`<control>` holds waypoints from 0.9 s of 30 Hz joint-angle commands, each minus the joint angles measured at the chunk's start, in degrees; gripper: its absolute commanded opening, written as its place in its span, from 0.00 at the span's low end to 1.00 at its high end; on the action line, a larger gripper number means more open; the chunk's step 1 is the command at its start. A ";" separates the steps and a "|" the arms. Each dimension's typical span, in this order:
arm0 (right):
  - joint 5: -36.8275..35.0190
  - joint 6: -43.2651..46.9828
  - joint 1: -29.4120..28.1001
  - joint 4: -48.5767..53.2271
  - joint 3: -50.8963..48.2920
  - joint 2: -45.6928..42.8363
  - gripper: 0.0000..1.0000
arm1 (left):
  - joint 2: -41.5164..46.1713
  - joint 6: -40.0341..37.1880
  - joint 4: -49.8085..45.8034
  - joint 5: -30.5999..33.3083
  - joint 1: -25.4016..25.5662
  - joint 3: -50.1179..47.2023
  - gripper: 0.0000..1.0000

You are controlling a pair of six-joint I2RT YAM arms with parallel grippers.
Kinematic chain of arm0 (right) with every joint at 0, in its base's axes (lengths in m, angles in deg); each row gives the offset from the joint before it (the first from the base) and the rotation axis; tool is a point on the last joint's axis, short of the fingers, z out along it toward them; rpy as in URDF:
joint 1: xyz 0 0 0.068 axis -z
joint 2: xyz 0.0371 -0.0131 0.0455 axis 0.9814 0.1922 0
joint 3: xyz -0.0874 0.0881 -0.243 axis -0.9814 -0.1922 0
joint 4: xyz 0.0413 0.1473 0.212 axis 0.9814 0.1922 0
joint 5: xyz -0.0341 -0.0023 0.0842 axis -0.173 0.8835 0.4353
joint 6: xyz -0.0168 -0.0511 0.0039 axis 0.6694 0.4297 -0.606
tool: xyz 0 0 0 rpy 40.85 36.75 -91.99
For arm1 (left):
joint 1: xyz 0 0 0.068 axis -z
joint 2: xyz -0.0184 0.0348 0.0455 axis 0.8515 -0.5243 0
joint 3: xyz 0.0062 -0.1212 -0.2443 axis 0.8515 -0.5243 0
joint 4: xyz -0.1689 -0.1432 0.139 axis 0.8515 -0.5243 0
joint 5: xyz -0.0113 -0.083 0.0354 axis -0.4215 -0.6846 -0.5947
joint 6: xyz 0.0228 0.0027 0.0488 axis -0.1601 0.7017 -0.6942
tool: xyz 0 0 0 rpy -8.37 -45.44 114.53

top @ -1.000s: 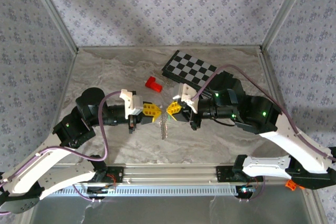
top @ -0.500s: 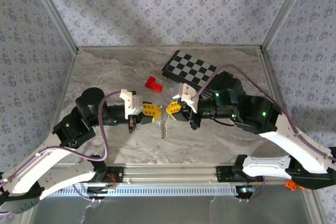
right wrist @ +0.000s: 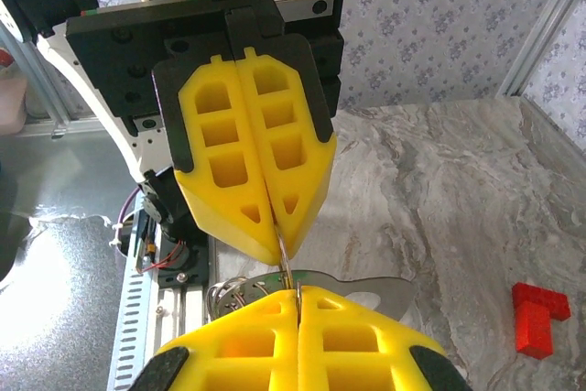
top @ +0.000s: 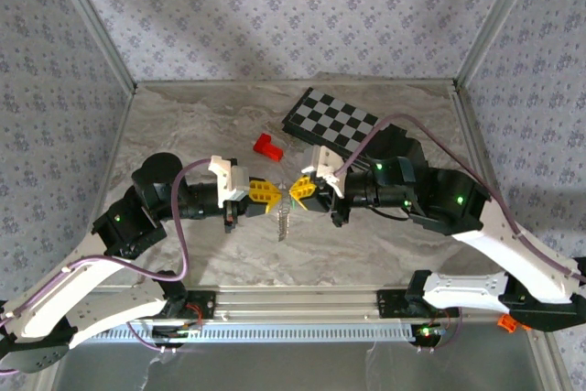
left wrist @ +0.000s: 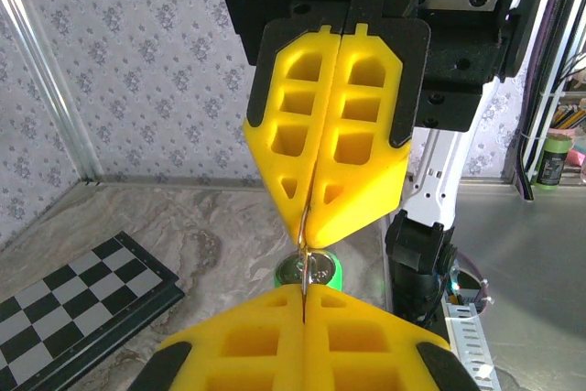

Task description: Put the keys on the keyring

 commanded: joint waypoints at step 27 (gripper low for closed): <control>1.42 -0.52 0.13 -2.32 -1.31 -1.17 0.00 | 0.05 0.57 3.61 -0.77 0.40 0.38 0.00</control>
